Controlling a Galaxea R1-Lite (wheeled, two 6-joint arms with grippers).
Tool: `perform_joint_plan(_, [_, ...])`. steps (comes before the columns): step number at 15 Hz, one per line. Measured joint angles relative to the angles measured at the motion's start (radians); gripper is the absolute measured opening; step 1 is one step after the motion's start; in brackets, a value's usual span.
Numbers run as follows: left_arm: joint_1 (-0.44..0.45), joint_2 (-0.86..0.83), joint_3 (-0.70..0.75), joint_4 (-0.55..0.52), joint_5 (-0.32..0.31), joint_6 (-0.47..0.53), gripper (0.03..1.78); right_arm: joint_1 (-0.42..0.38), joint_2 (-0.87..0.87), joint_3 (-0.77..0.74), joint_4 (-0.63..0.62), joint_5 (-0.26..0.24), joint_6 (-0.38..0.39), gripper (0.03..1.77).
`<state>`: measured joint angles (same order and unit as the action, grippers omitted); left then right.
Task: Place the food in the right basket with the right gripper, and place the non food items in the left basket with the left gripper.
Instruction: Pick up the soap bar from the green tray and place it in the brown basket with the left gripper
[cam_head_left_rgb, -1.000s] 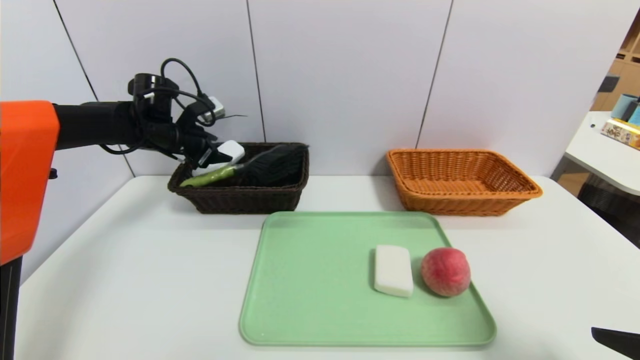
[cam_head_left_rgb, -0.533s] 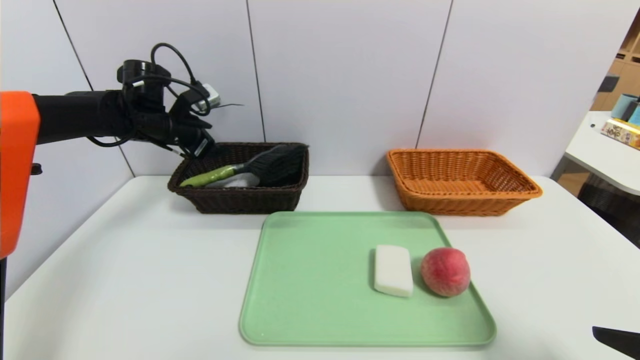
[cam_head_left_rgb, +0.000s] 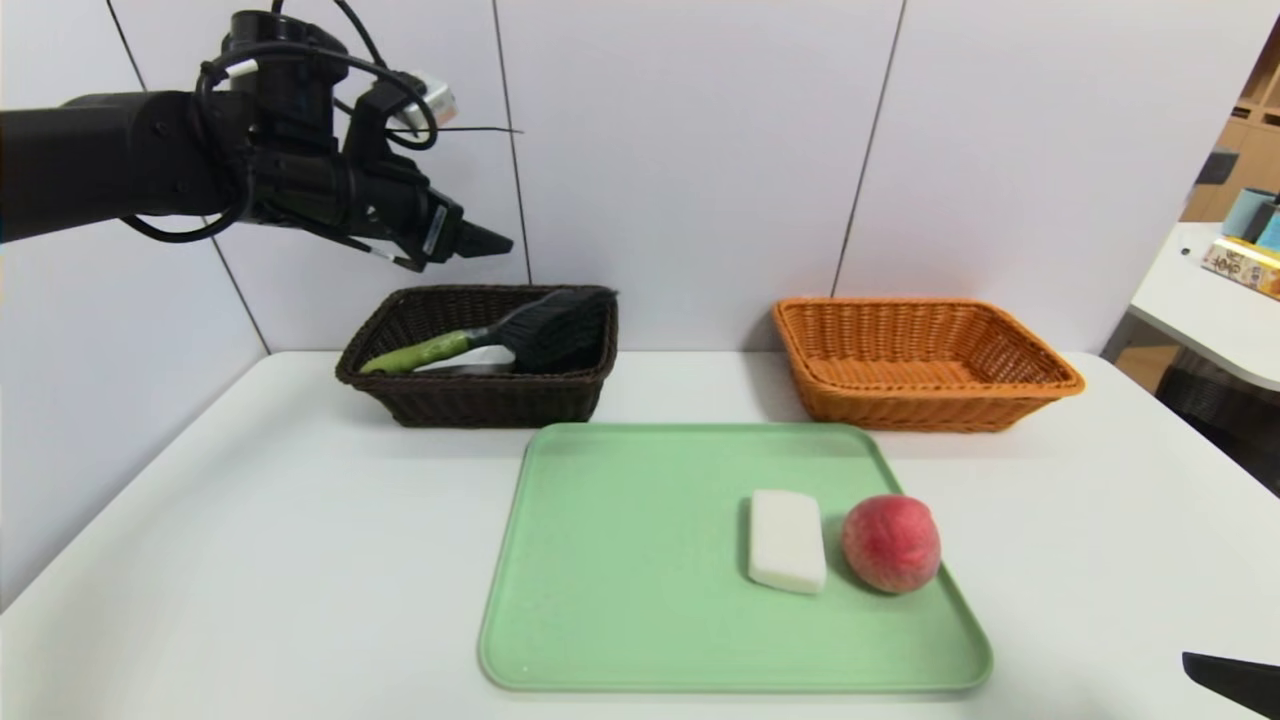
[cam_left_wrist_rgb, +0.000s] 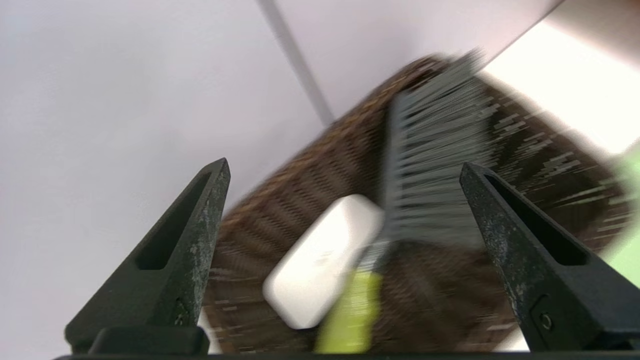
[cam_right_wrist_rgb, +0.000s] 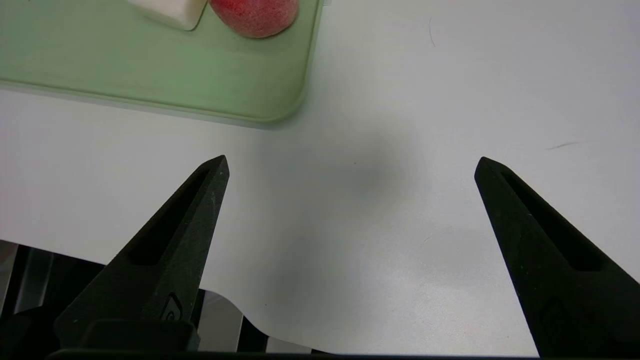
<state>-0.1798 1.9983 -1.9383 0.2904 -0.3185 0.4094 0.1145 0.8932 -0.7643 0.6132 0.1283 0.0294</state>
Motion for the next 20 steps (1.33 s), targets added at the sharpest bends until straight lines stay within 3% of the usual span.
perform_joint_plan(5, [-0.233,-0.071,0.025,0.124,0.153,-0.229,1.67,0.0,-0.001,-0.001,0.001,-0.002,0.002,1.7])
perform_joint_plan(14, [-0.669,-0.111,0.319,0.128,0.517,-0.617,1.69,-0.001,-0.026,0.02,0.006,-0.007,0.003,1.7])
perform_joint_plan(17, [-0.734,-0.056,0.339,0.129,0.633,-0.743,1.69,-0.001,-0.032,0.025,0.006,-0.007,0.003,1.7])
perform_joint_plan(20, [-0.781,0.0,0.333,0.133,0.697,-0.811,1.69,-0.001,-0.039,0.033,0.006,-0.007,0.003,1.7])
